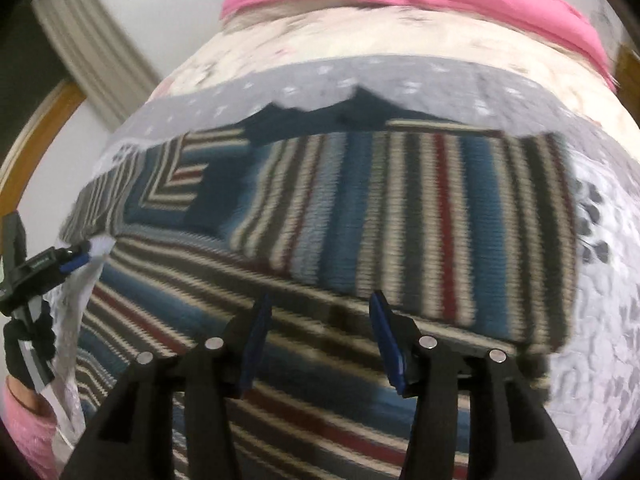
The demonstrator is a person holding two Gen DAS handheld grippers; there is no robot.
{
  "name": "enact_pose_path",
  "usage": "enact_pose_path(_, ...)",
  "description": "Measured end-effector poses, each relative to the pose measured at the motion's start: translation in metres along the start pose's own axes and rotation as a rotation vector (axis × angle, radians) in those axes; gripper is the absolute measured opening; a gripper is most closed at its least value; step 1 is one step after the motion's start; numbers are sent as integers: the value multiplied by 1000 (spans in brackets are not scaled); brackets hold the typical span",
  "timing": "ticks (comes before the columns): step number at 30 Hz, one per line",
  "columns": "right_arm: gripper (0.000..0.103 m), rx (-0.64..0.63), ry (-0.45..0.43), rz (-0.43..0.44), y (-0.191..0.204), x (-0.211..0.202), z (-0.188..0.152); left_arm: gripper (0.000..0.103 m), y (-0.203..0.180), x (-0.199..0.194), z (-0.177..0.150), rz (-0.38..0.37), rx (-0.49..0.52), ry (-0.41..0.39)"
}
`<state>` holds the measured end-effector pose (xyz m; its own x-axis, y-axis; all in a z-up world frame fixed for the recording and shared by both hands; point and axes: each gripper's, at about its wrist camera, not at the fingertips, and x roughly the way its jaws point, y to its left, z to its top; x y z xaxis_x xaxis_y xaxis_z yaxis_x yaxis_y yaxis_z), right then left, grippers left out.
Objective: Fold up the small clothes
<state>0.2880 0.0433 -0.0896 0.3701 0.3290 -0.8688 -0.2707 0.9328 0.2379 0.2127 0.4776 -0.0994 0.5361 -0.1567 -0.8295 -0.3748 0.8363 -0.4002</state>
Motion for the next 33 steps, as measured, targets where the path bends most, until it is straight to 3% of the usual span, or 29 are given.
enact_pose_path(6,54,-52,38,-6,33,27,3,49,133,-51,15,55,-273,-95)
enact_pose_path(11,54,-50,59,-9,43,44,5,43,194,-61,41,-46,-451,-176)
enact_pose_path(25,54,-30,73,-50,32,53,-2,42,229,-25,100,-99,-552,-284)
enact_pose_path(28,54,-35,69,-57,30,50,-3,27,229,-22,106,-86,-562,-282)
enact_pose_path(29,54,-36,67,-60,29,49,-4,15,227,-22,108,-84,-553,-283)
enact_pose_path(33,54,-44,55,-73,24,39,-10,12,215,-28,111,-82,-516,-313)
